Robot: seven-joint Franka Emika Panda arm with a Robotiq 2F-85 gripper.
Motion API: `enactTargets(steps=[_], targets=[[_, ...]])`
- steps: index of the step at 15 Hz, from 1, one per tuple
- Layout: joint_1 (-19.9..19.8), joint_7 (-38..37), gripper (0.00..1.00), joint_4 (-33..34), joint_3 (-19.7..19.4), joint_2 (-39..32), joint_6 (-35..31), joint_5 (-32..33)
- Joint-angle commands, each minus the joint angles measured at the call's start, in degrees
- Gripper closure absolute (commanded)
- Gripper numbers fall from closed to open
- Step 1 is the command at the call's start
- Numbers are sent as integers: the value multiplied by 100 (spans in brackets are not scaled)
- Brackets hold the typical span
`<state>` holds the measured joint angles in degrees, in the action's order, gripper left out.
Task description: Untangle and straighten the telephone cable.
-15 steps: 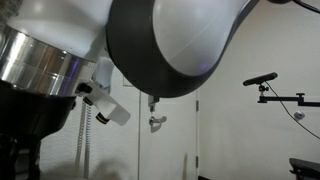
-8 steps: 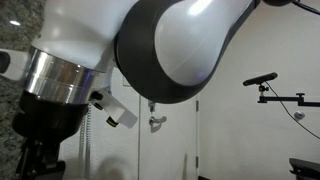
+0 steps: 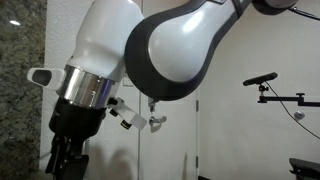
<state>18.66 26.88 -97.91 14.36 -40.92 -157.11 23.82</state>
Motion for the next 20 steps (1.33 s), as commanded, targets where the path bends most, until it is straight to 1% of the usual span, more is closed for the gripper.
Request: enactTargets(steps=[1, 3, 7, 11, 14, 15, 20], targets=[[-433, 480, 0, -24, 422, 11, -3, -371], [-549, 659, 0, 22, 562, 4, 75, -478], [-633, 857, 0, 151, 707, -47, 271, -649], [-696, 1083, 0, 379, 896, -100, 683, -989], [-592, 1053, 0, 584, 837, -22, 1067, -1132], [-523, 939, 0, 393, 723, -43, 728, -1054], [-507, 937, 0, 432, 717, -91, 756, -1056]])
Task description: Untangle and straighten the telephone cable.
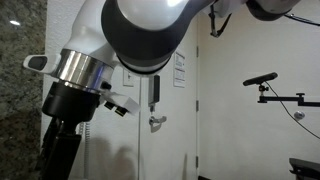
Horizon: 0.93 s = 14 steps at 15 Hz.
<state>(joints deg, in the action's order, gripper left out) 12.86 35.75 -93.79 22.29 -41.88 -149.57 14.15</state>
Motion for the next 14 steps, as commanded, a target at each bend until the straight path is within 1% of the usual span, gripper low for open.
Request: enactTargets(steps=[1, 3, 8, 14], targets=[[74, 50, 0, 20, -77, 1, 2, -89], [116, 26, 0, 60, -129, 1, 79, -45], [47, 191, 0, 284, -42, -82, 153, -116], [-12, 344, 0, 816, 25, -319, 397, -233]])
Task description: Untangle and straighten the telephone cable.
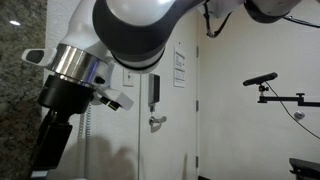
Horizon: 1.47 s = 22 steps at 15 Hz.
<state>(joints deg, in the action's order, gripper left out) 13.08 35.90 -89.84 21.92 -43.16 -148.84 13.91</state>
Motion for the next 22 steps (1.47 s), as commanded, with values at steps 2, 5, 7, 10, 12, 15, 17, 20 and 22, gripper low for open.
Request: enactTargets(steps=[2, 5, 7, 10, 12, 15, 17, 20, 22], targets=[[-58, 462, 0, 630, 92, -343, 428, -316], [-55, 675, 0, 955, 96, -600, 595, -527], [-24, 734, 0, 1154, 62, -754, 748, -623], [32, 734, 0, 1416, 5, -932, 1022, -674], [70, 733, 0, 1582, -18, -1019, 1266, -681], [132, 708, 0, 1777, -54, -1075, 1602, -701], [174, 709, 0, 1883, -81, -1119, 1818, -691], [216, 727, 0, 1963, -99, -1160, 2075, -683], [207, 756, 0, 1959, -92, -1173, 2138, -693]])
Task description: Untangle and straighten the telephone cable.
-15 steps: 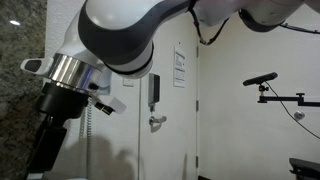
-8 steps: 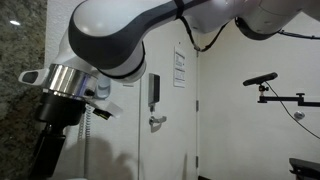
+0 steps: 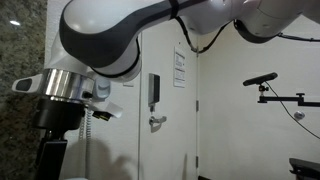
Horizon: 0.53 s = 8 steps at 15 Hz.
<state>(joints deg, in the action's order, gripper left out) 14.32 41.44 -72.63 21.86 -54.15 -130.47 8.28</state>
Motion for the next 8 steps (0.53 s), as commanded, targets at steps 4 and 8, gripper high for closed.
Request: enactTargets(steps=[4, 8], targets=[[63, 300, 0, 319, -73, -209, 387, -148], [78, 484, 35, 428, -97, -364, 330, -139]])
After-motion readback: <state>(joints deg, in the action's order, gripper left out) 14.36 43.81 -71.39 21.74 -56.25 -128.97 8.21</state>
